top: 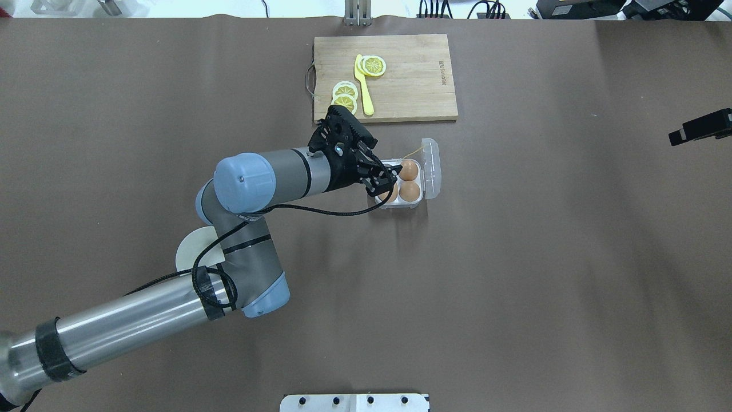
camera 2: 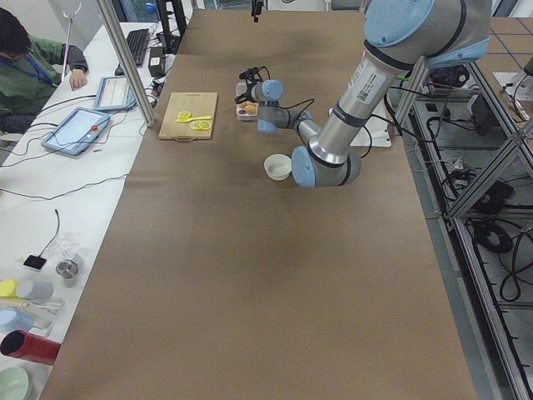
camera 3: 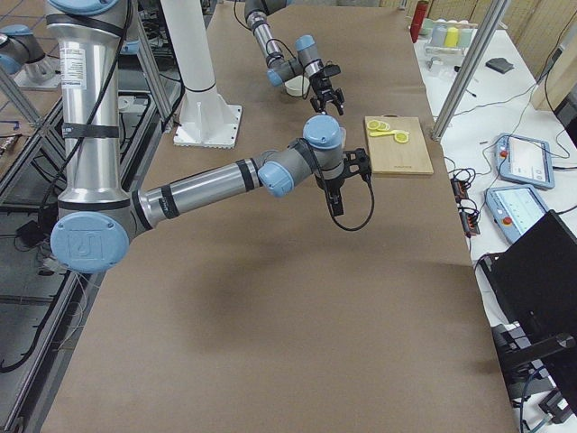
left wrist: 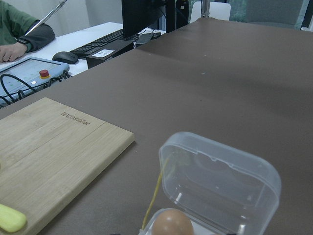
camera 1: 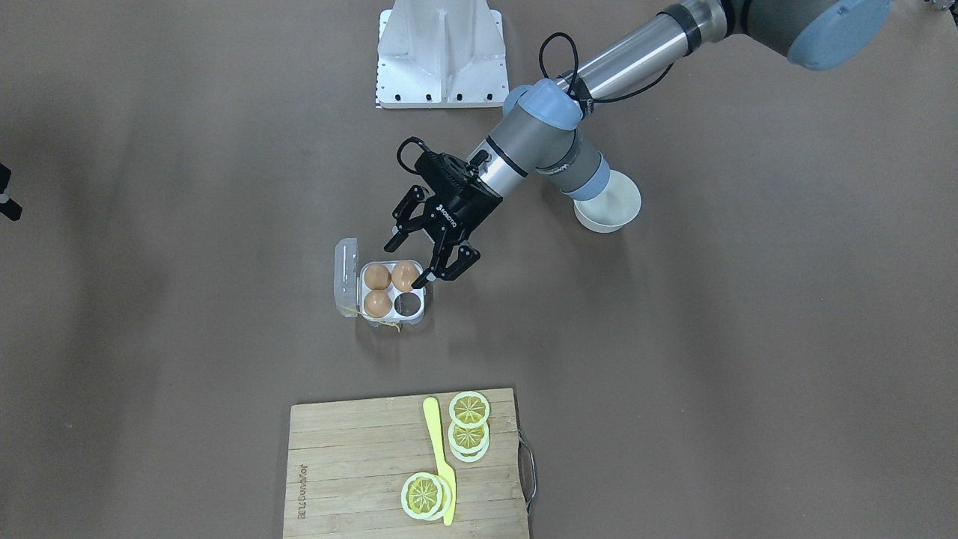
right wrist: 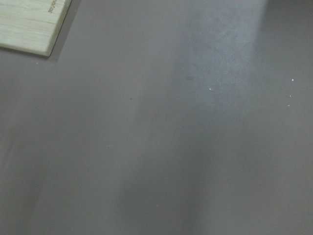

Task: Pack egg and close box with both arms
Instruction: 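Withdraw the left gripper from the box while the right arm moves in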

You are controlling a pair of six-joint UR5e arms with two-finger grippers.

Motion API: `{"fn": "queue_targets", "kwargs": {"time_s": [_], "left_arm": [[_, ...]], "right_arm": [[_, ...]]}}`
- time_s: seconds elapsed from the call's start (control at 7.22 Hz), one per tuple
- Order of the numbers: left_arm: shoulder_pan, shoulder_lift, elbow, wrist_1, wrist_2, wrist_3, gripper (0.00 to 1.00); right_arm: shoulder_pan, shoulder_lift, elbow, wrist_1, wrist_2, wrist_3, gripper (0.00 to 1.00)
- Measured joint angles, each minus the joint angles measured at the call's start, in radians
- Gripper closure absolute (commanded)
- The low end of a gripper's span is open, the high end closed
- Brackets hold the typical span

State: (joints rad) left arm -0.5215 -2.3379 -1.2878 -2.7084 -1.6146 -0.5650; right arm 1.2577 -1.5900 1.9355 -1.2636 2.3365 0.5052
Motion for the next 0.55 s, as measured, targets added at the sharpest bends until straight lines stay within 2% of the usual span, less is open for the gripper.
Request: {"fn": "queue_targets", "kwargs": {"time_s": [0.14,0.42,0.55], "left_arm": [[-0.035,0.006,-0.056,0.094,-0.047,-0.070,0.03],[-0.149,0.052,-0.226,0.382,-0.222,-0.143,0.03],[-0.217,0.105,-0.333,0.539,-0.320,-0.159,0.03]], "right_arm": [[-0.011,0.002,0.004,0.000,-0.002,0.037,0.00],[-0.045,0.025,0.007,0.000,-0.013,0.104,0.01],[-0.082,0.051,0.008,0.000,-0.036,0.151,0.29]]}}
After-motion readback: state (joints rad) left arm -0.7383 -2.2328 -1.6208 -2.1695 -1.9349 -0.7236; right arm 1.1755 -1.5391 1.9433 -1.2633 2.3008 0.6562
